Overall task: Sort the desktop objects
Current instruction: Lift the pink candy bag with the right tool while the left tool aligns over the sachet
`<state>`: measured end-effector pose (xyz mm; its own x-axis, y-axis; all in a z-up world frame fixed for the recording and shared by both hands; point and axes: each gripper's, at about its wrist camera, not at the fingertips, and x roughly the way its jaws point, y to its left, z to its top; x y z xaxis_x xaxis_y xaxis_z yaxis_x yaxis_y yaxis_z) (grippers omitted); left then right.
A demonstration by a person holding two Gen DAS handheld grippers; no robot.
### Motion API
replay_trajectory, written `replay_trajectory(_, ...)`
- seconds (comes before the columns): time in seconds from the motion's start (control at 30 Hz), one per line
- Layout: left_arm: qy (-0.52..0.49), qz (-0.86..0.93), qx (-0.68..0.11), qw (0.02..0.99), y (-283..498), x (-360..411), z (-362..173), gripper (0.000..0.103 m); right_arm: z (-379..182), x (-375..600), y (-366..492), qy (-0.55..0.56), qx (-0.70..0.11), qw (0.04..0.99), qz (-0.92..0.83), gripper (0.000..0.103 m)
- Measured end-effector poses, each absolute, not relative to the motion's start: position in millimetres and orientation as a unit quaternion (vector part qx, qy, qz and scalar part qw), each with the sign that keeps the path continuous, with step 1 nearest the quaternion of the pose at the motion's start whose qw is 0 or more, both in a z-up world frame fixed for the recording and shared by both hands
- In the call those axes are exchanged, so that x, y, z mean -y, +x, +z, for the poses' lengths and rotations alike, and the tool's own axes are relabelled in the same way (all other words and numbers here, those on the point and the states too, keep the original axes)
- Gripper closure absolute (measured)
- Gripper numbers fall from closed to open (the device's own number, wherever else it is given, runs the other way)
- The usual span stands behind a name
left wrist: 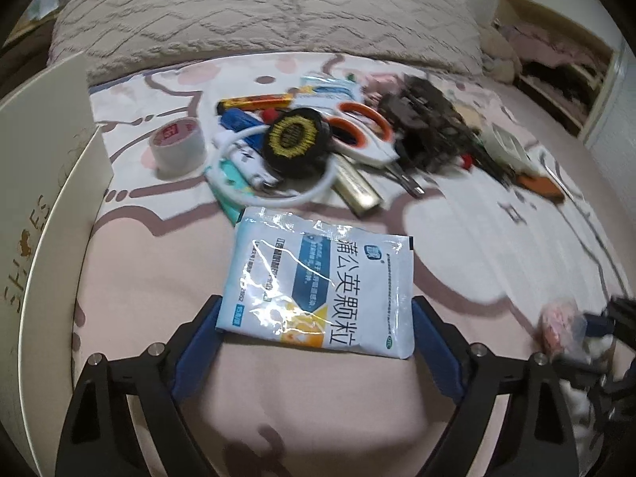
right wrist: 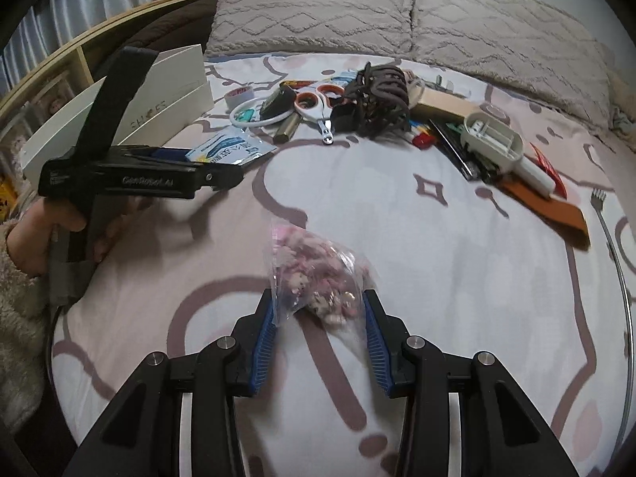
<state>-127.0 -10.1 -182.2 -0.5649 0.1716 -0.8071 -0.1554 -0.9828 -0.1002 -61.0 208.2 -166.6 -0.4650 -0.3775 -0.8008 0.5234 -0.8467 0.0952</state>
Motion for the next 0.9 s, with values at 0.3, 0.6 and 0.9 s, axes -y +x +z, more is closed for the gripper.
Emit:
replay_trajectory(0.3, -0.472, 0.87, -0.025, 0.141, -91, -19, -180, 0.012, -170, -217, -62, 0.452, -0.062, 0.271, -0.848, 0.06)
replay_trajectory(0.6, -0.479, 0.864, -0.044, 0.147, -71, -37, -177, 0.006, -172, -221, -61, 0.449, -0.05, 0.284, -0.846, 0.054)
replay_trajectory(0.9, -0.467, 0.871, -0.088, 0.124, -68, -40, -174, 0.001, -169, -217, -57, 0.438, -0.063, 0.288, -0.849, 0.034)
